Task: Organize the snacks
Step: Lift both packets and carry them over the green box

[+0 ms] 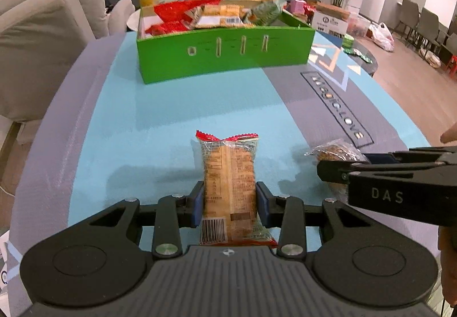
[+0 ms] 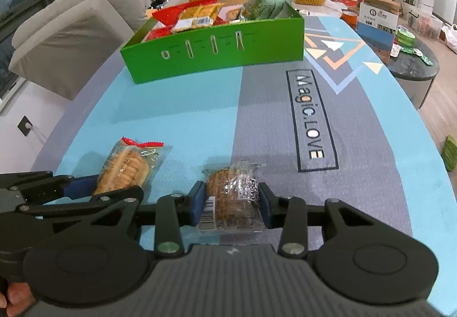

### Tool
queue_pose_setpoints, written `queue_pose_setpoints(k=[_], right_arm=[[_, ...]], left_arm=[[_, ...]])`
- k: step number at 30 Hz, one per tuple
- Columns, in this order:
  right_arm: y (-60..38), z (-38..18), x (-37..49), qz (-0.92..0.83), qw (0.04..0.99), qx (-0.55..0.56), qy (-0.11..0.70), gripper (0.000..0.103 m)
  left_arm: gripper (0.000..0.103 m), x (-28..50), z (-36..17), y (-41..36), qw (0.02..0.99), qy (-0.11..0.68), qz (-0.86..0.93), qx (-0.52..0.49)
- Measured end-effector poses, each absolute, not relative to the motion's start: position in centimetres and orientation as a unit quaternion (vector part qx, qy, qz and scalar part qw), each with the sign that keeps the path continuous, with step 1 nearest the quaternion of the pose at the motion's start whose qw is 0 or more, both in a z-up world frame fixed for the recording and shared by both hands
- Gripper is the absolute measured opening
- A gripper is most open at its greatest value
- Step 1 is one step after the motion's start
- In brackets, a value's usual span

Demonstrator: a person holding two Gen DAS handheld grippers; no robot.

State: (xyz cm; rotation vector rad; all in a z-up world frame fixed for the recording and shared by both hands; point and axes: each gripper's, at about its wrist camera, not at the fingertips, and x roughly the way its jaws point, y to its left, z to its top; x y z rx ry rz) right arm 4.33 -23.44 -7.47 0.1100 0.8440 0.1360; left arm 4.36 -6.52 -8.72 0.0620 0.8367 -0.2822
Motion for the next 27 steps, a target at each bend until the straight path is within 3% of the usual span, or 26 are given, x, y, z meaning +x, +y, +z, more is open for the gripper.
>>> queue_pose_setpoints(k=[27], right_arm=[[-24.9,-1.3,12.2,0.079,0.937,0.081,0.33,0.046]], left_arm=[[0.034,12.2,-1.6,-6.0,0.938,0.324,-0.123,0.01]])
